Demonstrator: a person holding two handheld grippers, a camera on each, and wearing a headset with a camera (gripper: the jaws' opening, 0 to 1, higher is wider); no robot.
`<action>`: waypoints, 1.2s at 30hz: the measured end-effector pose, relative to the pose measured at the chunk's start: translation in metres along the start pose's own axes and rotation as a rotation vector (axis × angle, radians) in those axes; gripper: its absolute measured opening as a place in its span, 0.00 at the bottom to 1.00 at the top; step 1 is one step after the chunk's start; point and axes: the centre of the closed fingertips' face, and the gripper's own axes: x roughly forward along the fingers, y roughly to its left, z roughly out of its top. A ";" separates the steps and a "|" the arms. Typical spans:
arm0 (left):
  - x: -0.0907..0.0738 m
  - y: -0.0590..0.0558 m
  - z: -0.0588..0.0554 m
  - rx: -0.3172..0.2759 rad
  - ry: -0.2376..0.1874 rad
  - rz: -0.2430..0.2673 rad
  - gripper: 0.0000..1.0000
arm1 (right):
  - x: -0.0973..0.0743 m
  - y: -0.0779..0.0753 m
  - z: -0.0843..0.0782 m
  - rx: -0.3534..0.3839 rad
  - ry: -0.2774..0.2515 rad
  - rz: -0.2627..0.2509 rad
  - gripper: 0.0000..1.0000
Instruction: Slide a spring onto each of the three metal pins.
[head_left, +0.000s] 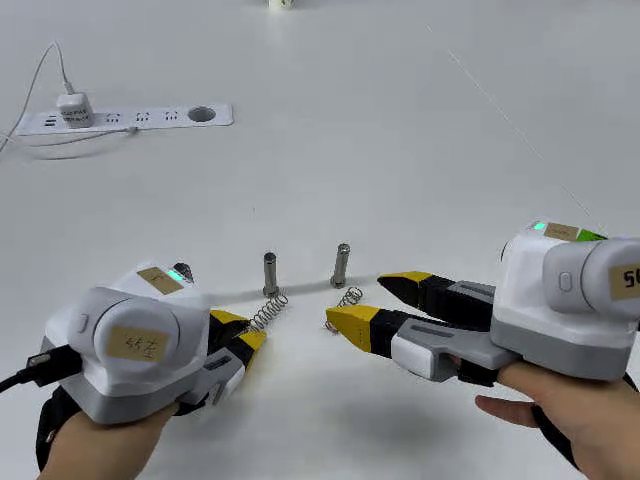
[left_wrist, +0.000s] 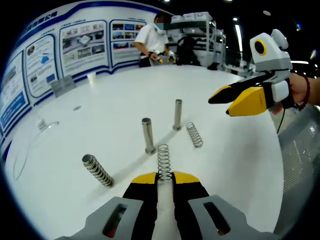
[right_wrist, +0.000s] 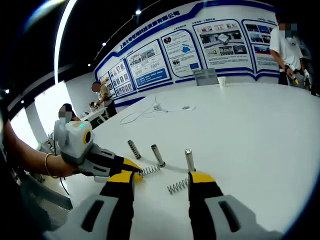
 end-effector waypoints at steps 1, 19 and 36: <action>-0.001 0.000 0.002 -0.001 -0.010 0.001 0.10 | 0.000 0.001 0.001 0.009 -0.001 0.003 0.44; -0.036 -0.011 0.052 -0.015 -0.275 0.022 0.10 | 0.013 0.026 0.033 0.223 -0.115 0.088 0.37; -0.052 -0.018 0.075 -0.027 -0.381 0.028 0.10 | 0.023 0.039 0.047 0.422 -0.150 0.136 0.22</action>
